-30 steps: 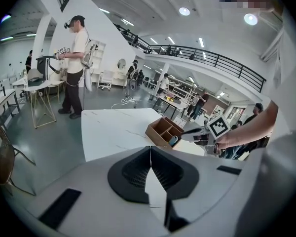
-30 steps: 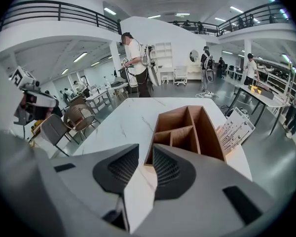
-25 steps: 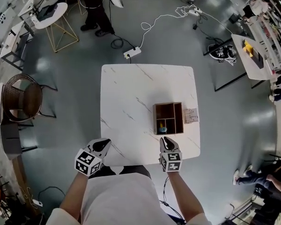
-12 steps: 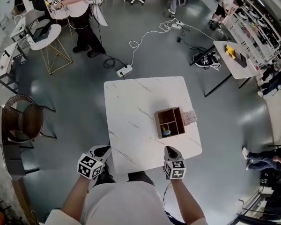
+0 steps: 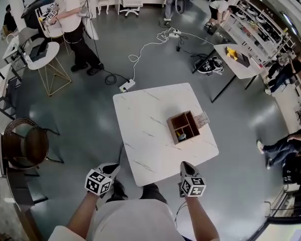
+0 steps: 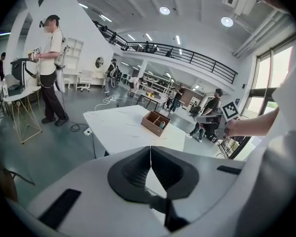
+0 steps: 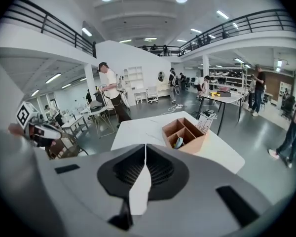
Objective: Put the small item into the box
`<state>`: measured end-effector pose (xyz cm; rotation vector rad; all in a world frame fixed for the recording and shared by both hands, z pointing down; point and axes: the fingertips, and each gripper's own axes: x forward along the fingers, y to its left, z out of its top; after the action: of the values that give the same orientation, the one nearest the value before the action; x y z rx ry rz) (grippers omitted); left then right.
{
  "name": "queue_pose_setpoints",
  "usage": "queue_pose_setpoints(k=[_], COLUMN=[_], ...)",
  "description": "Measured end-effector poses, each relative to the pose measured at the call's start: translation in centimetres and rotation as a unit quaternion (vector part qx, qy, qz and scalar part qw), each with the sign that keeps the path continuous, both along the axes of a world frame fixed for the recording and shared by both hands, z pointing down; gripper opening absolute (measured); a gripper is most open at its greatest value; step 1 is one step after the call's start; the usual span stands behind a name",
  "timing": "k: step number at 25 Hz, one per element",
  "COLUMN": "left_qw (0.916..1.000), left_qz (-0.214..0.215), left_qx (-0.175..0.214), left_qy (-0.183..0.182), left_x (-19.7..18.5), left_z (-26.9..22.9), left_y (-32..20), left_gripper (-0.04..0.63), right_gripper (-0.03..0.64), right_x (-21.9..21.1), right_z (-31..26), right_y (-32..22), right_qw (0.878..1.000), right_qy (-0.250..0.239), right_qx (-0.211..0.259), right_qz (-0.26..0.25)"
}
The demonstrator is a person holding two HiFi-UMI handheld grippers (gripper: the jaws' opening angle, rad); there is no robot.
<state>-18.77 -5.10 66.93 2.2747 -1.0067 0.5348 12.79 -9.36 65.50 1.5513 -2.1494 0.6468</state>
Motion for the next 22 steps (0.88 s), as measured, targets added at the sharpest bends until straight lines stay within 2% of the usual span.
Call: queue_pose_setpoints(k=[7, 11, 17, 22], left_qw=[0.9985, 0.9961, 0.9933, 0.993], left_qz=[0.048, 0.077, 0.096, 0.095], left_qx=[0.026, 0.038, 0.049, 0.058], left_qy=[0.011, 0.021, 0.041, 0.039], left_x=[0.2, 1.2, 3.2, 5.3], left_z=[-1.5, -2.7, -5.0, -5.9], left_y=[1.9, 2.7, 3.5, 4.0], left_gripper=[0.014, 0.014, 0.014, 0.014], right_gripper=[0.029, 0.029, 0.029, 0.029], right_x=[-1.7, -2.7, -2.6, -1.2], right_z=[-2.4, -4.4, -7.4, -7.9], right_y=[6.3, 9.4, 11.8, 12.5], right_qw=[0.997, 0.994, 0.994, 0.994], right_qy=[-0.055, -0.096, -0.09, -0.086], right_qx=[0.012, 0.016, 0.04, 0.053], right_qz=[0.044, 0.053, 0.04, 0.027])
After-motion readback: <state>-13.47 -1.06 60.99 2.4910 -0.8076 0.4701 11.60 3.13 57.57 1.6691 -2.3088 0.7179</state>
